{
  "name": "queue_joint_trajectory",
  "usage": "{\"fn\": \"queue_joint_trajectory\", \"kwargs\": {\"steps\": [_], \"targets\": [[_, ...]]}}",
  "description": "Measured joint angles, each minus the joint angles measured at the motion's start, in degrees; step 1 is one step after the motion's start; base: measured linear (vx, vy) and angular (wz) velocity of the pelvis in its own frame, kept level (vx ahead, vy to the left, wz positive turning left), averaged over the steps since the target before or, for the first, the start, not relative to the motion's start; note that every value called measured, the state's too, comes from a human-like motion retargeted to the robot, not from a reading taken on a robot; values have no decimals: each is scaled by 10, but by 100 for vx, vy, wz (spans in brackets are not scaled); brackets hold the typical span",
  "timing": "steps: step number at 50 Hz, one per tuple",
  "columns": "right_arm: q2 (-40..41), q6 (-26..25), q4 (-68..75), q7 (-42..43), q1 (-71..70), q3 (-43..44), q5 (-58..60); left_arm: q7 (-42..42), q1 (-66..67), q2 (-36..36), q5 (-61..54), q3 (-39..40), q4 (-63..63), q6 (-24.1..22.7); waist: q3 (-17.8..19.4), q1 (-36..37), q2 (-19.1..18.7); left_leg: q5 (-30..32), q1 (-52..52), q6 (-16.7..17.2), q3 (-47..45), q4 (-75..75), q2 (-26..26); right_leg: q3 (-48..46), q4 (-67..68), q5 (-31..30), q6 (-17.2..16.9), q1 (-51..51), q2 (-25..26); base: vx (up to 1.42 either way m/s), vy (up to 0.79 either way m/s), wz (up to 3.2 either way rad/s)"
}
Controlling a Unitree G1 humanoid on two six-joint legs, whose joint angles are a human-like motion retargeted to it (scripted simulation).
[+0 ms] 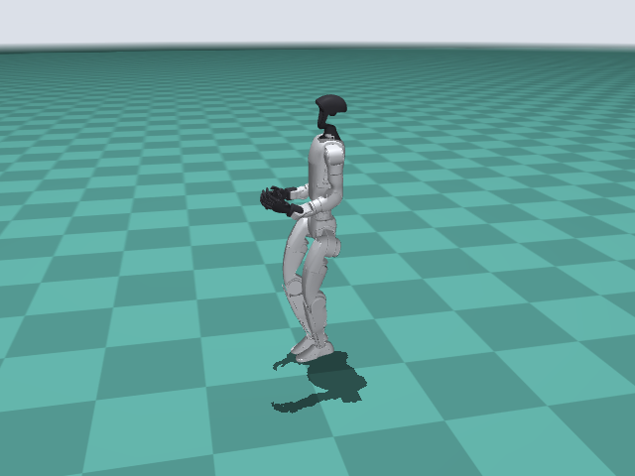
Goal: Walk run
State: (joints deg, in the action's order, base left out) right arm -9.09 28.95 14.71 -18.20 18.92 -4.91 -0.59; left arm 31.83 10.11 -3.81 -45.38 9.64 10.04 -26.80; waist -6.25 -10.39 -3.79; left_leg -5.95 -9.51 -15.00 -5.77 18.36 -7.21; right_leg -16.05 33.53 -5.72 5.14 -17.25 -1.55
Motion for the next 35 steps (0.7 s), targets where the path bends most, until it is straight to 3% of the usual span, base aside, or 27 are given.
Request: {"fn": "queue_joint_trajectory", "kwargs": {"steps": [5,8,9,10,12,13,15,16,17,19,21,23,28,33,35], "targets": [[9,26,17,39,113,31,-18,37,-32,29,-46,-35,-16,37,38,-89,9,102,129,43,137,-90,-57,124,-251,26,-40,-42,30,94,-1,258],[23,54,9,93,157,33,-18,49,-44,70,-23,-51,-32,41,52,-120,31,106,190,56,192,-78,-64,171,-315,64,-144,-55,17,122,-39,205],[27,57,6,106,162,29,-16,50,-49,83,-14,-55,-34,42,51,-116,41,106,206,59,194,-69,-68,157,-315,67,-152,-59,10,100,-38,90],[30,57,4,117,163,24,-14,49,-55,95,-5,-59,-36,43,49,-108,51,106,220,63,192,-59,-72,136,-309,67,-148,-64,3,108,-39,57],[35,51,0,115,147,17,-14,52,-57,107,4,-71,-39,43,37,-102,72,135,233,92,185,-15,-84,175,-268,-32,-99,-68,4,117,-36,85],[37,46,-1,104,140,16,-18,56,-51,111,4,-79,-41,42,27,-108,76,157,230,119,173,21,-80,146,-253,-55,-67,-68,-4,121,-37,79],[37,36,1,69,134,-5,-37,87,-23,103,4,-74,-33,47,-6,-75,62,225,196,196,84,100,-66,214,-175,1,-11,-78,57,139,-37,56],[43,25,9,47,113,10,-57,112,-22,86,6,-75,-17,59,5,-93,43,214,157,258,106,196,-48,166,-144,23,-28,-80,25,109,-2,208],[46,15,17,28,94,18,-75,126,-17,68,11,-79,-2,67,9,-104,34,202,121,300,112,273,-38,133,-124,42,-41,-75,-3,70,22,267],[44,4,28,11,60,-4,-91,115,7,37,27,-92,19,58,-4,-98,56,172,74,280,48,332,-28,123,-136,58,-39,-38,-37,76,-13,116],[41,8,29,14,27,-30,-89,108,39,28,34,-95,31,40,-7,-87,73,126,36,208,-38,345,25,104,-164,53,-20,-3,-41,88,-21,62],[36,13,23,16,-1,-44,-75,111,71,20,37,-90,42,39,-3,-57,85,81,-4,152,-99,326,39,94,-203,29,-18,33,-44,67,1,30],[0,17,-8,11,-61,-85,-41,133,135,28,45,-63,52,52,15,13,80,8,-64,143,-136,142,6,-4,-275,-14,-45,109,-40,65,2,33],[-36,22,-28,26,-90,-95,1,134,156,36,51,-41,46,55,22,44,40,-18,-68,95,-265,-64,-1,-97,-294,37,-57,178,11,69,7,133],[-40,21,-24,34,-92,-98,12,122,149,27,62,-36,44,47,17,39,36,-7,-41,14,-356,-112,-28,-155,-290,50,-79,206,15,70,-5,178]]}}
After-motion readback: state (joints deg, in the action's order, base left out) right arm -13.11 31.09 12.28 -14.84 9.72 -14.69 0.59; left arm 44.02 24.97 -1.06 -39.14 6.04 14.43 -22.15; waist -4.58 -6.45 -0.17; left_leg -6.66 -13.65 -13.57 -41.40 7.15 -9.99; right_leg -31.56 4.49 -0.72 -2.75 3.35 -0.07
